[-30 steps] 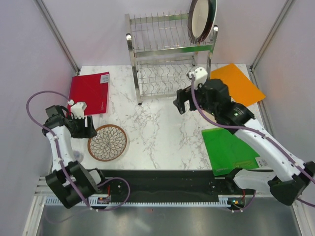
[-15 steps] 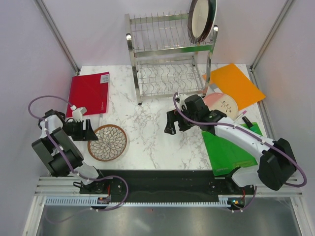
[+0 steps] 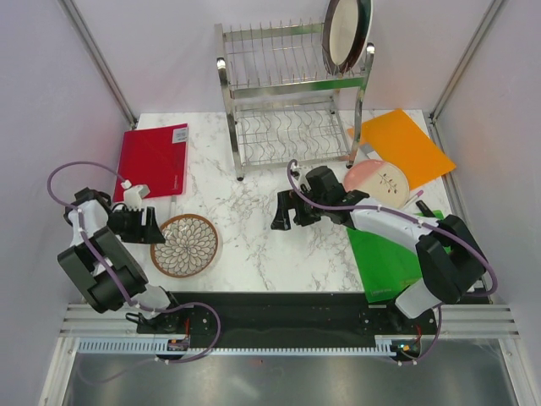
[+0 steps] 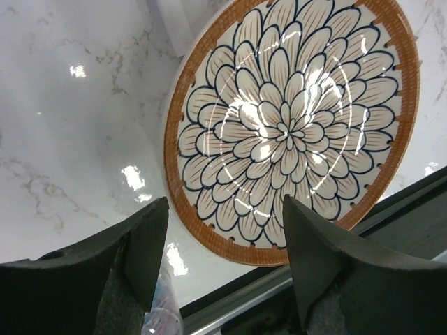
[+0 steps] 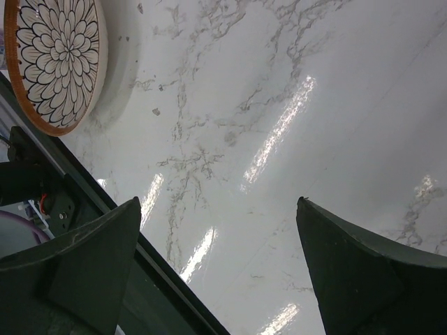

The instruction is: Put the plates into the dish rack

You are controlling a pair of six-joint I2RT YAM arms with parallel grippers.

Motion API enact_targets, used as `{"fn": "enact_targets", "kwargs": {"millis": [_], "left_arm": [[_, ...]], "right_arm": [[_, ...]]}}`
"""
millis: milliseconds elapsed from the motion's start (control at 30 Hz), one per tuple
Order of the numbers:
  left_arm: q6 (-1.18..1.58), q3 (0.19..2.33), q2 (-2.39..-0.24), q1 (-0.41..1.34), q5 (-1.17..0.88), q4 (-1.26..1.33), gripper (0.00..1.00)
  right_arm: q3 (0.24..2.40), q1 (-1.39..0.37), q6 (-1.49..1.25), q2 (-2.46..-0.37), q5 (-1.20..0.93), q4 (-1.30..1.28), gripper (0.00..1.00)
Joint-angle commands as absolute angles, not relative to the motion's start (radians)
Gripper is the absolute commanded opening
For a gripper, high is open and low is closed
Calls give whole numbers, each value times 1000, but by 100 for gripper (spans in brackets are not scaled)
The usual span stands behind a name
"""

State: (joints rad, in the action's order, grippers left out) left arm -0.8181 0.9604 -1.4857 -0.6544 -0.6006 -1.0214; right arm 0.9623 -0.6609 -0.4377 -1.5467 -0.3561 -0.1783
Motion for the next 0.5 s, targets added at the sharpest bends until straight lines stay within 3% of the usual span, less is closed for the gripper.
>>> {"fn": "enact_targets", "kwargs": {"millis": [0,267,467], "left_arm": [[-900,962,-1442,-666,-531,-1002,73],[-874,913,-1566,-666,-492,-896,73],[-919,937,-1646,-628,-604,-951,68]], "right_arm": [[966,-661,-469,-1568,-385,-101,98],[957,-661,-468,-1559,-368,-84,98],[924,-660,-485,-1548,-385,-64,98]]}}
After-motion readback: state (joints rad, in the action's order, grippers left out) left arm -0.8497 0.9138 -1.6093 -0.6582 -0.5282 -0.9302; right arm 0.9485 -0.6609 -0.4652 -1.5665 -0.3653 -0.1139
